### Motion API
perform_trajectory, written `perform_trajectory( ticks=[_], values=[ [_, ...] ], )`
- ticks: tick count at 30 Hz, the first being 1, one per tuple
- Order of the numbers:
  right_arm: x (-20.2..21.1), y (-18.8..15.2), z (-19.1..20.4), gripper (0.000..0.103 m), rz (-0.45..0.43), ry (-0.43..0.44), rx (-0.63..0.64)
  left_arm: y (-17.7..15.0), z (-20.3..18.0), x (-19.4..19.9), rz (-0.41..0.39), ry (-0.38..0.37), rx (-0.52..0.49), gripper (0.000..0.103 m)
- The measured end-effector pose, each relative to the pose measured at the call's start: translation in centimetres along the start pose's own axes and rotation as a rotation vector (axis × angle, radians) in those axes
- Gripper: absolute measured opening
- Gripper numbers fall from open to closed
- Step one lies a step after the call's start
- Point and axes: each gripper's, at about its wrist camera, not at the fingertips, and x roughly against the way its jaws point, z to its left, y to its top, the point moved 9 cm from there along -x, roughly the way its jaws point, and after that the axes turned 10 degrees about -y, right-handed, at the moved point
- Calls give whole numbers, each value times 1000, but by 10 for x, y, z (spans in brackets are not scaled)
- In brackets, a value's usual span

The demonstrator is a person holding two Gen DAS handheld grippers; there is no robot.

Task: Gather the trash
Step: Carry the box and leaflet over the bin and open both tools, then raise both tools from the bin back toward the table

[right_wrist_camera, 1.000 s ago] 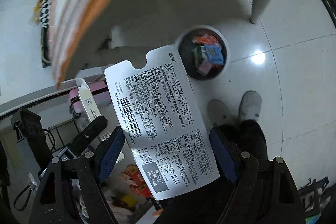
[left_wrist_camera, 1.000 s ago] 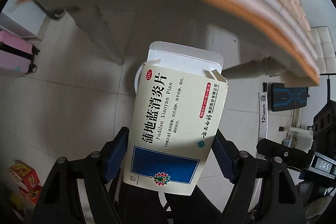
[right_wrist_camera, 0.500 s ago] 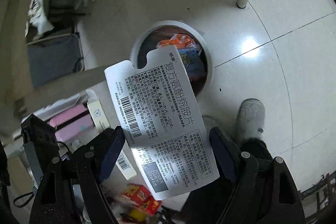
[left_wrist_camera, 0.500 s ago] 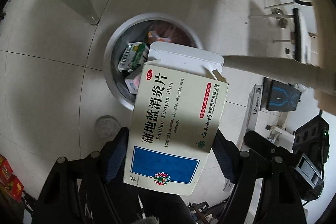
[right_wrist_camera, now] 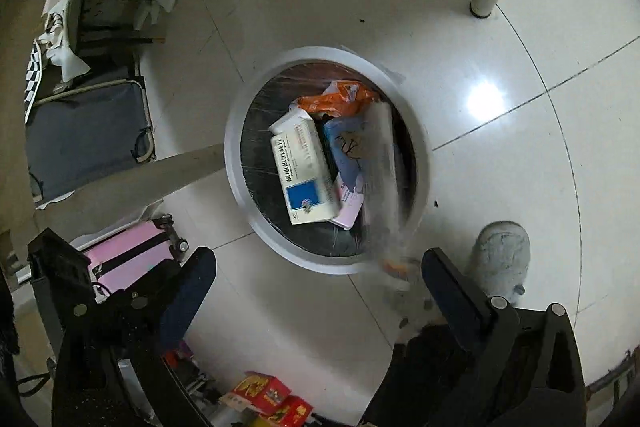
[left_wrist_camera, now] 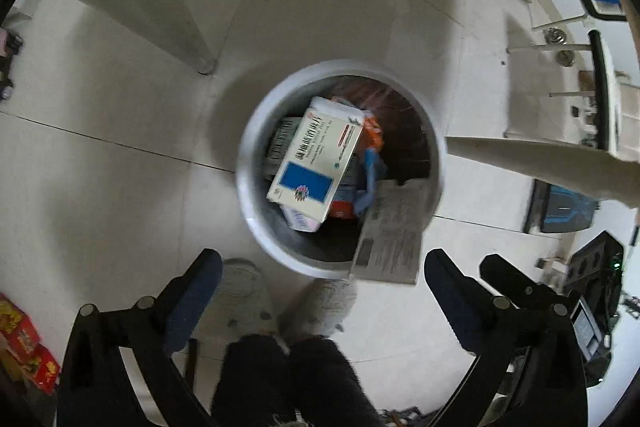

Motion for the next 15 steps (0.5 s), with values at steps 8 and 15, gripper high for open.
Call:
perform_trajectory(
  ticks=[8, 15],
  values=[
    [28, -13, -1, 103, -117, -238, 160, -19, 1, 39, -95, 164, -74, 103],
    [96, -40, 17, 103, -199, -356, 256, -52, -21, 93, -98, 211, -105, 103]
  ],
)
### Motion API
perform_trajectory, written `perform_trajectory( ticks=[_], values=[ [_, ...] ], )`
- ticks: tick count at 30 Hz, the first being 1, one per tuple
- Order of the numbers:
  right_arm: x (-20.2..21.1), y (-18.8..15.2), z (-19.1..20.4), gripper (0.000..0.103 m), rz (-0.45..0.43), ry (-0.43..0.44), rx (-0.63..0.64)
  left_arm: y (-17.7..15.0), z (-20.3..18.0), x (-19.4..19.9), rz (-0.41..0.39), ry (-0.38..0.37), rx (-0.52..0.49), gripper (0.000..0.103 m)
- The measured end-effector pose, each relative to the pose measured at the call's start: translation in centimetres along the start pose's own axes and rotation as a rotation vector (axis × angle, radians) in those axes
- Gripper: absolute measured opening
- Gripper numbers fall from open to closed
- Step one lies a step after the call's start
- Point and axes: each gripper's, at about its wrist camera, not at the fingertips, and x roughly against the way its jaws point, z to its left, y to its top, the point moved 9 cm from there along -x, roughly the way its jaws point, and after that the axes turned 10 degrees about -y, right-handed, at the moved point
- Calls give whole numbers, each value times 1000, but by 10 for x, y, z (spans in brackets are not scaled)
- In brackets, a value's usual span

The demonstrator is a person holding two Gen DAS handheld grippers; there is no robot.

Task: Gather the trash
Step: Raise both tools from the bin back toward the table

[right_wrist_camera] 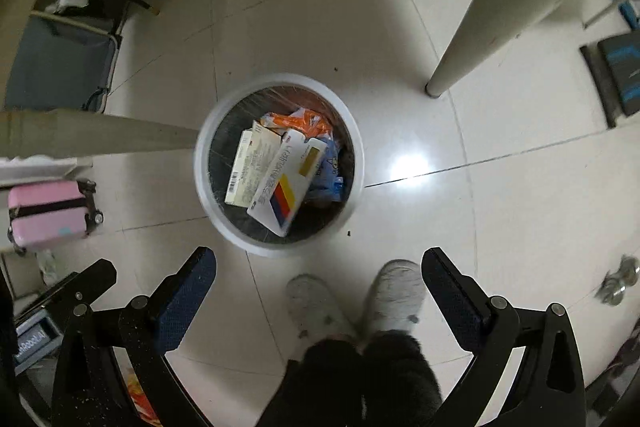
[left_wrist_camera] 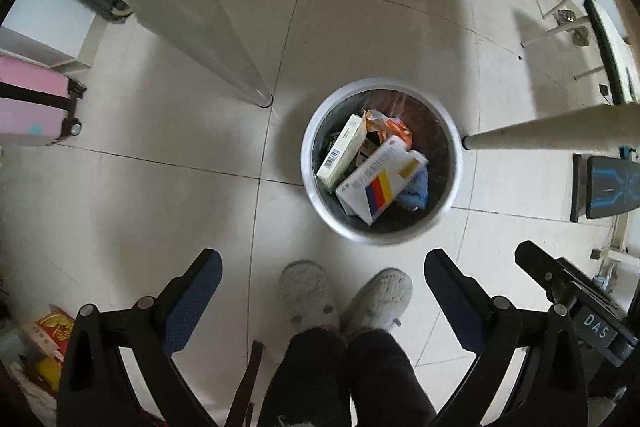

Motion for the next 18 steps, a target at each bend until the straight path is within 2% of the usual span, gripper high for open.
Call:
perform_trajectory(
  ticks=[3, 10, 14, 18],
  values=[
    [44, -10, -1, 103, -8, -12, 26, -9, -10, 37, 1, -10, 3, 103],
    [173, -32, 3, 103, -24, 11, 51, -15, -33, 160, -52, 5, -26, 103],
    [251, -17, 2, 103, -53, 73, 1, 17, -50, 219, -137, 13, -39, 103],
    [314, 29, 4, 103, -96, 108, 13, 69, -81, 257, -212, 18, -93, 103]
  ],
)
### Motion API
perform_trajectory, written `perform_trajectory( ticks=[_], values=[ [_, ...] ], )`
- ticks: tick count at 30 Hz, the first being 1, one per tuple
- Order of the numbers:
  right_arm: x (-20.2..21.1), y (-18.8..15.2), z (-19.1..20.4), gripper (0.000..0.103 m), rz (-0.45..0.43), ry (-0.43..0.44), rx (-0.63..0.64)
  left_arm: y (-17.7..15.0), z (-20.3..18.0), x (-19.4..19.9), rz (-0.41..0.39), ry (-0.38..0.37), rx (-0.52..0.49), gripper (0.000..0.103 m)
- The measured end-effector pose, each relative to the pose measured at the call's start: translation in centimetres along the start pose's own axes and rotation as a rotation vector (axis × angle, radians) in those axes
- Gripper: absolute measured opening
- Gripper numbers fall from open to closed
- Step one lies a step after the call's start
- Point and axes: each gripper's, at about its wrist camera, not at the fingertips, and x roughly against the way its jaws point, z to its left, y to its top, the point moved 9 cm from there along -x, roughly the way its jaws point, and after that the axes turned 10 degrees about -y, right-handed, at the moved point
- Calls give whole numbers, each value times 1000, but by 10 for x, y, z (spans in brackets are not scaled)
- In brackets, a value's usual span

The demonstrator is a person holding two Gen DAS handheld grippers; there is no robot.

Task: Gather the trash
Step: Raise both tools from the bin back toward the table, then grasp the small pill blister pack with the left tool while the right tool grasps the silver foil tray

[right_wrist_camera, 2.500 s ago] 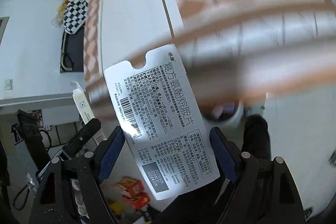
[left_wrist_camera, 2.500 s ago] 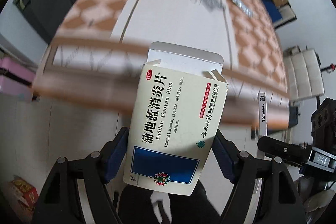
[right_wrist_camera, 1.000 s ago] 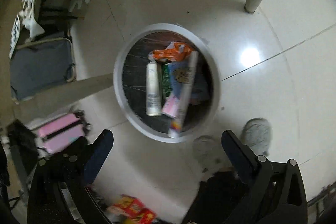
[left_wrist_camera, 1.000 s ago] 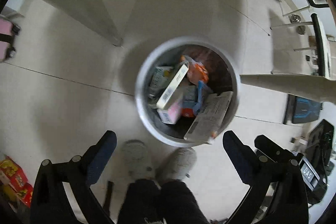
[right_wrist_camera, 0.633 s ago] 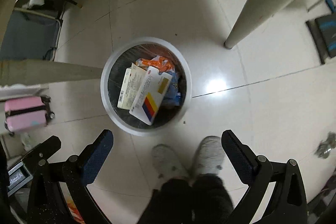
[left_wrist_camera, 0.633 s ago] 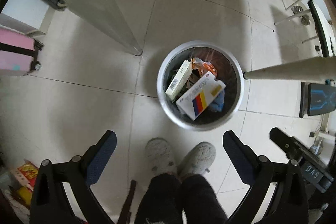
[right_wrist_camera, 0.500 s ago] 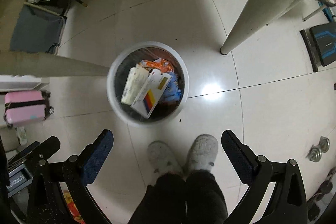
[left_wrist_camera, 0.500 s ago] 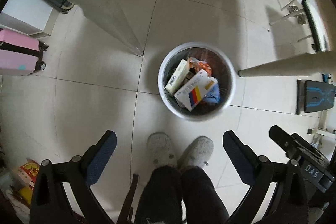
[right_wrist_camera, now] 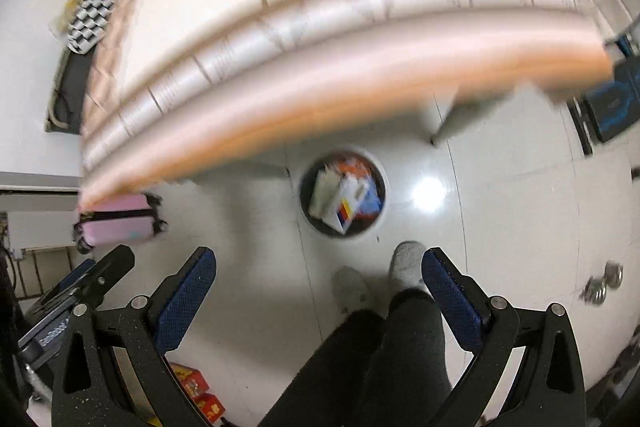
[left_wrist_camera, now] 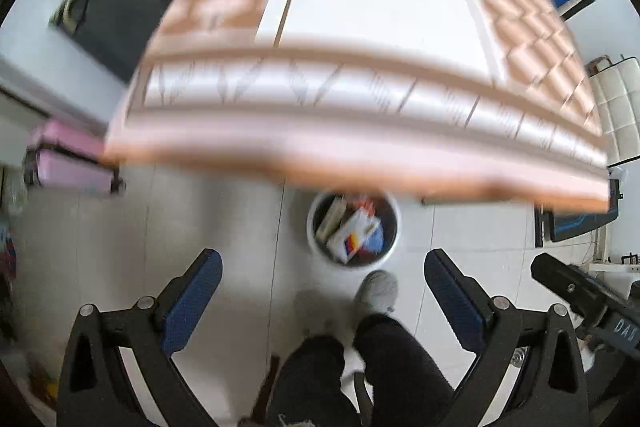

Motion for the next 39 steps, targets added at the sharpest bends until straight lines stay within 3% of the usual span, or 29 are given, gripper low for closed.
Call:
perform_trajectory(
  ticks=[6, 10, 14, 19, 25, 27, 30, 35, 39],
  values=[
    [50, 112, 1, 103, -51, -46, 143, 124, -49, 4, -79, 86, -192, 103],
    [59, 200, -13, 103, -53, -91, 222, 205, -78, -15, -66, 136, -317, 103],
    [42, 293, -33, 103, -18, -119, 276, 273, -115, -56, 18, 148, -444, 103],
    [14, 382, -51, 103, 34, -158, 332, 315, -140, -111, 164, 129, -583, 103],
    [-11, 452, -55, 103, 82, -188, 402, 317, -157, -143, 303, 34, -670, 98],
    [-12, 466, -53, 103, 85, -183, 421, 315, -158, -148, 330, 24, -678, 76],
    [-14, 483, -42, 103, 96, -161, 461, 316, -157, -150, 354, -18, -643, 59],
    [-28, 499, -11, 103, 104, -173, 556, 325, -139, -143, 305, 0, -500, 57],
    [-45, 509, 14, 103, 94, -215, 645, 328, -105, -132, 233, 33, -220, 57]
  ],
)
